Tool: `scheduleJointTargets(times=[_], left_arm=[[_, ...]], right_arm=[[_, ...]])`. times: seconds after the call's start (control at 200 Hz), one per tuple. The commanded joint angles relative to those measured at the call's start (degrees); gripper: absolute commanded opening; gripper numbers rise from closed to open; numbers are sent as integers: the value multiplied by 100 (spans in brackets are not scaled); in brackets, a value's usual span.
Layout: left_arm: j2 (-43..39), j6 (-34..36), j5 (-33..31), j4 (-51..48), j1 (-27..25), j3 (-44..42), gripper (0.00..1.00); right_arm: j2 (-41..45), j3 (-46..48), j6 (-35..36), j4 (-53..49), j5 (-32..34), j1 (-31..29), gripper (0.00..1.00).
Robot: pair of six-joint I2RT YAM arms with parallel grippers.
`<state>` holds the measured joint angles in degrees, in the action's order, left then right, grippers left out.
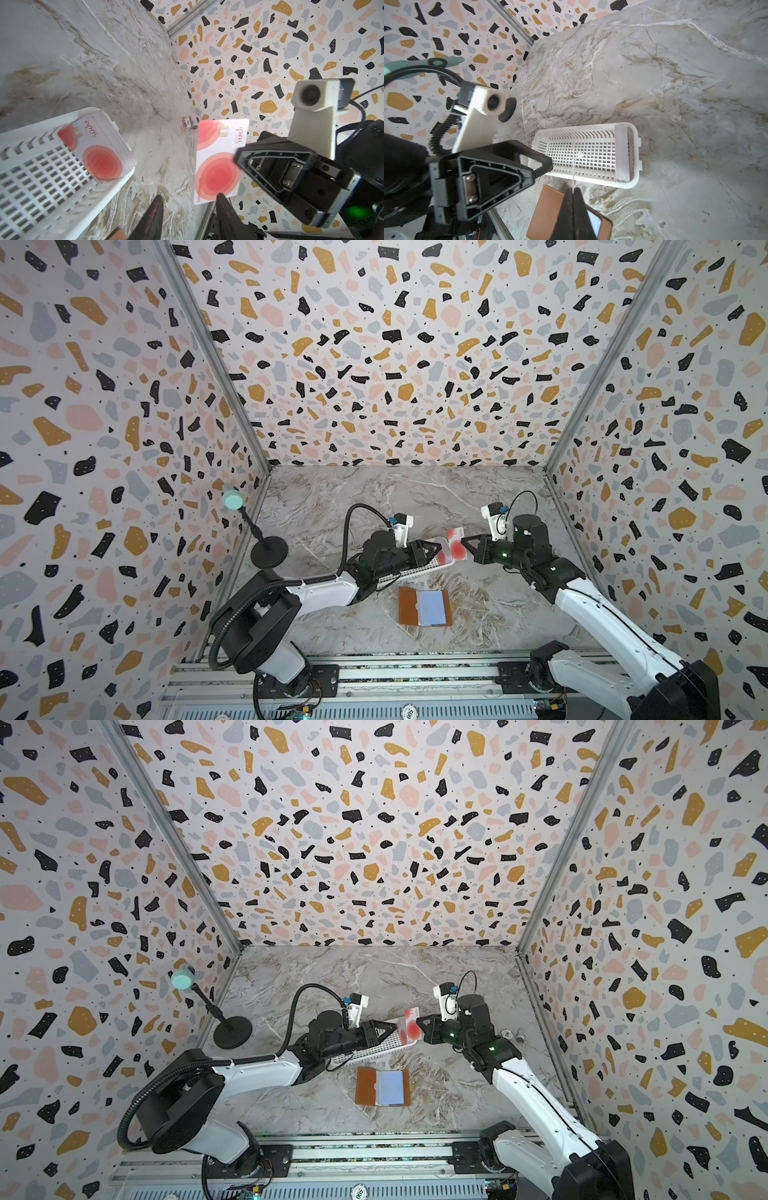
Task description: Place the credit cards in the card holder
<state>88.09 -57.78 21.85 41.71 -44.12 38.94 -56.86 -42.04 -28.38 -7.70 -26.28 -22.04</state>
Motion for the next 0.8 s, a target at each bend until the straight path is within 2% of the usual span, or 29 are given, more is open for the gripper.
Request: scheduleJointTargets(times=[0.0, 0.26, 0.496, 0.796], left_arm=[[36, -43, 263, 725, -33, 17, 46], [-44, -204, 614, 1363, -22, -138, 42], [-328, -224, 716, 1466, 37, -253, 39], [-334, -828, 1117, 2281, 52, -299, 25]], right_arm=[[153, 27, -173, 304, -556, 93, 0], [322, 117, -646, 756, -1224, 104, 0], [428, 218, -1043, 1134, -1609, 104, 0], [562, 446, -1463, 1630, -1868, 104, 0]])
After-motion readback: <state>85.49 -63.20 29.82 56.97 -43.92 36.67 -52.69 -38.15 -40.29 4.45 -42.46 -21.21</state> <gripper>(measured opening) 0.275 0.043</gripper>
